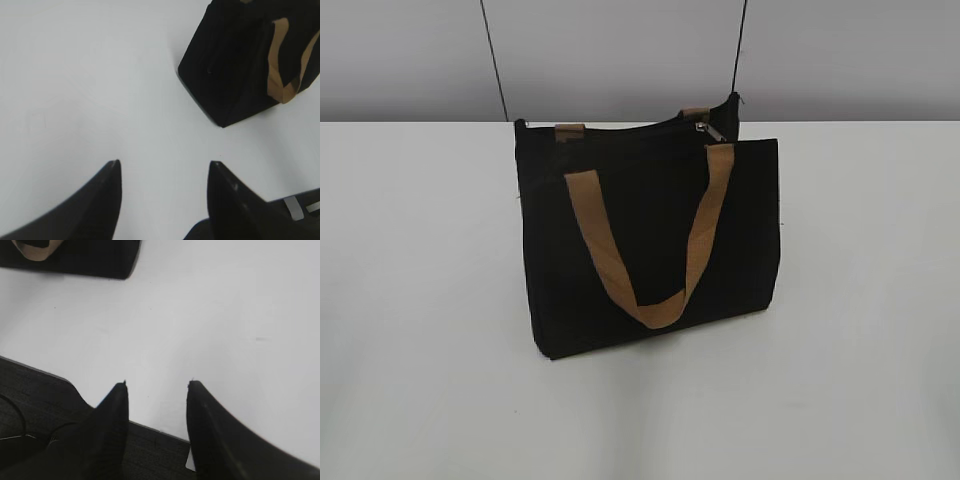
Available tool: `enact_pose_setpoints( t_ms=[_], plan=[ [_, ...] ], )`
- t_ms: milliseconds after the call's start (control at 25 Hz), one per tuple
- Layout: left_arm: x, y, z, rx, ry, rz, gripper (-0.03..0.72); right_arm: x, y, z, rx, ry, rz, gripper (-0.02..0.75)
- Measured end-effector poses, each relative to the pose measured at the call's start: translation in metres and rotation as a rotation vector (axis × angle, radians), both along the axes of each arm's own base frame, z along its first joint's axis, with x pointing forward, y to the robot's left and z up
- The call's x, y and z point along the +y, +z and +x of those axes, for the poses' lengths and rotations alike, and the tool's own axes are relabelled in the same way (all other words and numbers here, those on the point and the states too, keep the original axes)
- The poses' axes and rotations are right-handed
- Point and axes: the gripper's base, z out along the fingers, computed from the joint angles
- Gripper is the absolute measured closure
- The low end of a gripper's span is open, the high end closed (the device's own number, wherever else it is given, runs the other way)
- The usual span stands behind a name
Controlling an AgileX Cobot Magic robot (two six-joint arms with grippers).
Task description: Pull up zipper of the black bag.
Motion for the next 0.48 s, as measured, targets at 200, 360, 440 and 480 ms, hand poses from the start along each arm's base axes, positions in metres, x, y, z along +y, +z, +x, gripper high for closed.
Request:
enact_pose_setpoints(
  t_ms=[200, 360, 440, 480],
  plan=[
    [0.001, -0.020, -0.002, 0.018, 0.000, 0.007, 0.276, -0.005, -0.006, -0.007, -0.039, -0.043, 0.009, 0.430],
    [0.002, -0.022, -0.004, 0.010, -0.001, 0.006, 0.276, -0.005, -0.006, -0.004, -0.071, -0.050, 0.015, 0.430],
    [0.002, -0.022, -0.004, 0.006, 0.002, 0.012, 0.276, -0.004, -0.010, 0.000, -0.087, -0.053, 0.019, 0.430],
    [0.002, -0.022, -0.004, 0.005, 0.002, 0.013, 0.276, -0.003, -0.011, 0.001, -0.085, -0.051, 0.027, 0.430]
  ],
)
